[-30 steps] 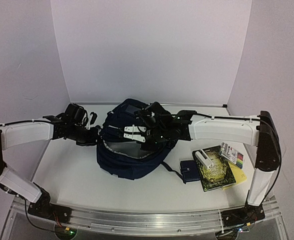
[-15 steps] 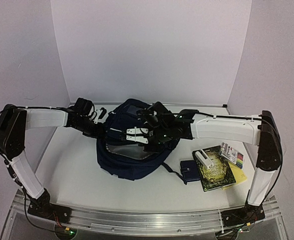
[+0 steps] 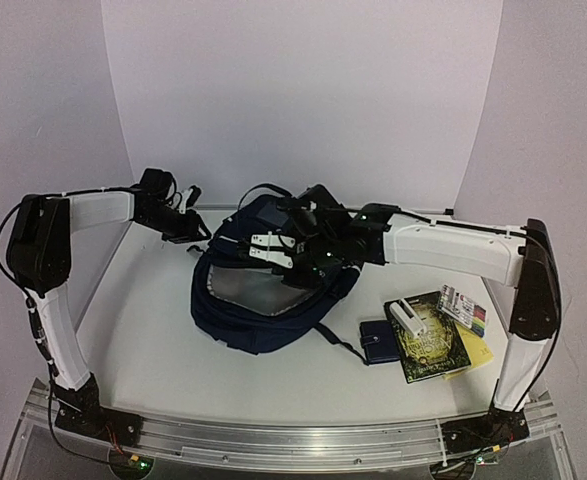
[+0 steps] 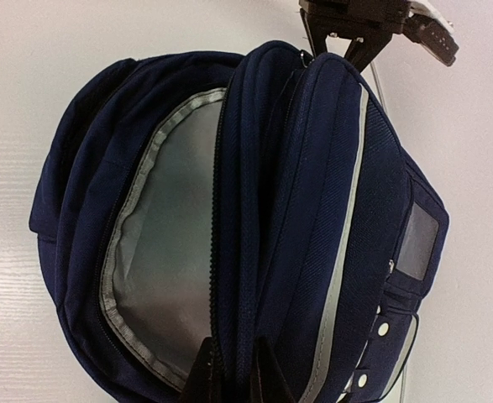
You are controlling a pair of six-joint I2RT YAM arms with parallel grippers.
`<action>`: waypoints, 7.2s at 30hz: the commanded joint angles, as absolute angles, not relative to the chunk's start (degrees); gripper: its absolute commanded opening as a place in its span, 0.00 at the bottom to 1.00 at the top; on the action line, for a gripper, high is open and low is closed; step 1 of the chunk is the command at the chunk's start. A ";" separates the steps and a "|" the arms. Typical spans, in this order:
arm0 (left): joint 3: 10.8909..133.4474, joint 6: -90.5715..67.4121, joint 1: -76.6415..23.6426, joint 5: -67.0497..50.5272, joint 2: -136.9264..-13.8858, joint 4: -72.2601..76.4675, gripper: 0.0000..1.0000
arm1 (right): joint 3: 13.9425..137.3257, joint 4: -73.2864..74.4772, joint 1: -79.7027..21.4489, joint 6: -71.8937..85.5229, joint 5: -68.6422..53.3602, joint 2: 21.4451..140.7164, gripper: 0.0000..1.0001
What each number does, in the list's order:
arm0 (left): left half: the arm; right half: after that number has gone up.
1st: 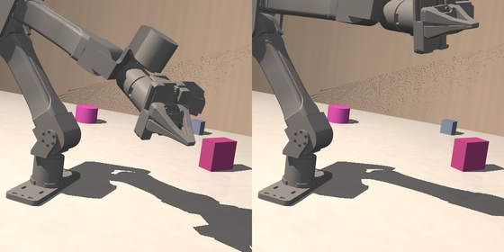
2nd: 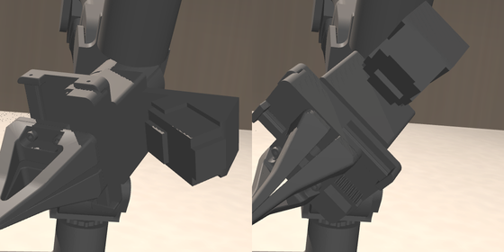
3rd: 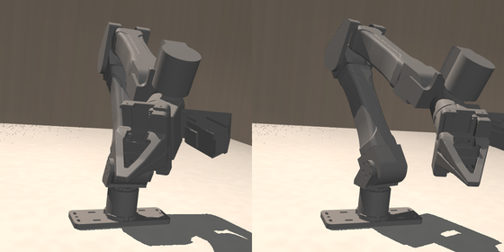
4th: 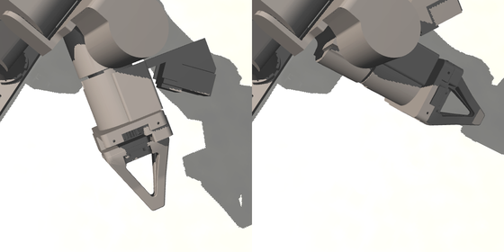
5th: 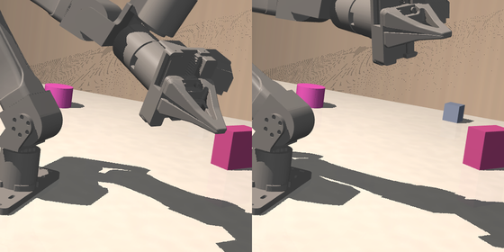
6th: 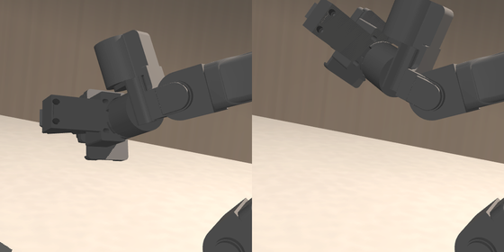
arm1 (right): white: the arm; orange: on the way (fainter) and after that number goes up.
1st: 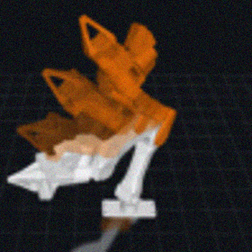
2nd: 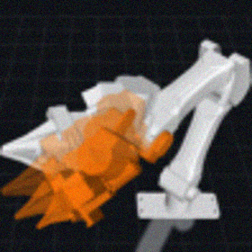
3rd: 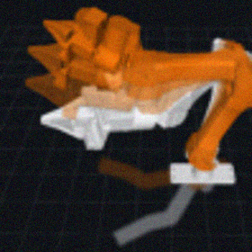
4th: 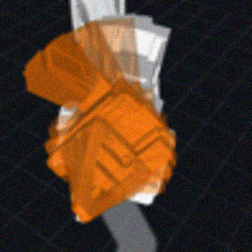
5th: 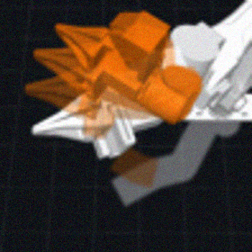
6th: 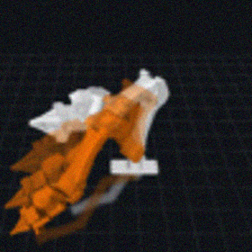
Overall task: Pack the student bag
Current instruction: Unzip the student bag at the center of the board, then move the stationery to the center of the board, then pick up the book from the center of the board.
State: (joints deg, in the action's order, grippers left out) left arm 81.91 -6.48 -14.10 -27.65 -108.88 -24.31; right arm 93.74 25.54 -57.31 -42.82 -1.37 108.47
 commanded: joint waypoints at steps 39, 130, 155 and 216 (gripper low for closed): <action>61.04 -20.62 -40.06 -14.97 -84.41 -13.53 1.00 | 69.48 64.86 -0.74 -37.97 -7.96 83.85 0.98; 96.06 40.73 -82.48 35.58 -139.02 13.68 0.79 | 72.76 70.49 -8.30 -36.03 -41.70 111.32 0.64; 80.91 37.13 -84.29 36.01 -119.07 21.15 0.00 | 93.67 77.48 -7.14 -32.10 -43.57 97.23 0.85; 53.86 -28.64 -58.31 -6.11 -69.34 34.72 0.01 | 92.15 63.16 -26.89 -32.55 -74.58 85.79 0.03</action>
State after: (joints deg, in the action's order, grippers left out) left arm 52.97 -26.27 -59.91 -12.54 -72.33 28.51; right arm 89.06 63.32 -25.28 -36.29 -70.28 87.58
